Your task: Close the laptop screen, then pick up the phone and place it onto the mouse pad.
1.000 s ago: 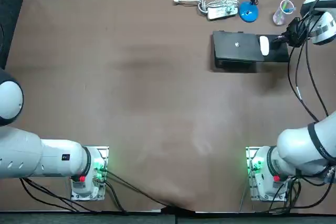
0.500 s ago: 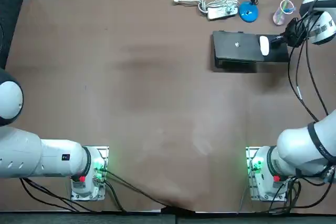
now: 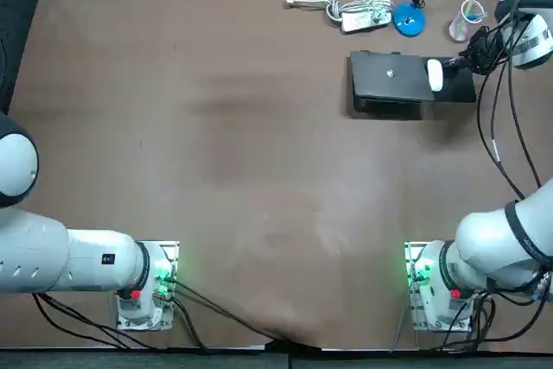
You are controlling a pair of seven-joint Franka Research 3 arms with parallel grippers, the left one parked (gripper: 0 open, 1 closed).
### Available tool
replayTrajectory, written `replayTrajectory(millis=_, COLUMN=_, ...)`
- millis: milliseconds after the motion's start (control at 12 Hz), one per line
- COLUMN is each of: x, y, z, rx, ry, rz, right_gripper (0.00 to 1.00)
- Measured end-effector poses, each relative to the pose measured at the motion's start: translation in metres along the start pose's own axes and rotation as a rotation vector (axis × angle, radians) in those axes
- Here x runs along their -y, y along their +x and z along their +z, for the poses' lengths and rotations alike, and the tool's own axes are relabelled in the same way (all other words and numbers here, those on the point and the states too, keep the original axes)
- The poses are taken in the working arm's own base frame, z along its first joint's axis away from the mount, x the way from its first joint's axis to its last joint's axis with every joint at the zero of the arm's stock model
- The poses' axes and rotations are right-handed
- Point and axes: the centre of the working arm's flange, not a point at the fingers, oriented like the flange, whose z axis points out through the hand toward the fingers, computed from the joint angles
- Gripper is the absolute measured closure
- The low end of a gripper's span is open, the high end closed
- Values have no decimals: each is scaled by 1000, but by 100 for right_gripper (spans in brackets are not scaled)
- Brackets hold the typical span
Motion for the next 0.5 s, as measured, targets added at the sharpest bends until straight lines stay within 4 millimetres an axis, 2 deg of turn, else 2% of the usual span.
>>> replayTrajectory(millis=500, x=0, y=2, z=-1, rx=3, ry=14, rz=20, right_gripper=78)
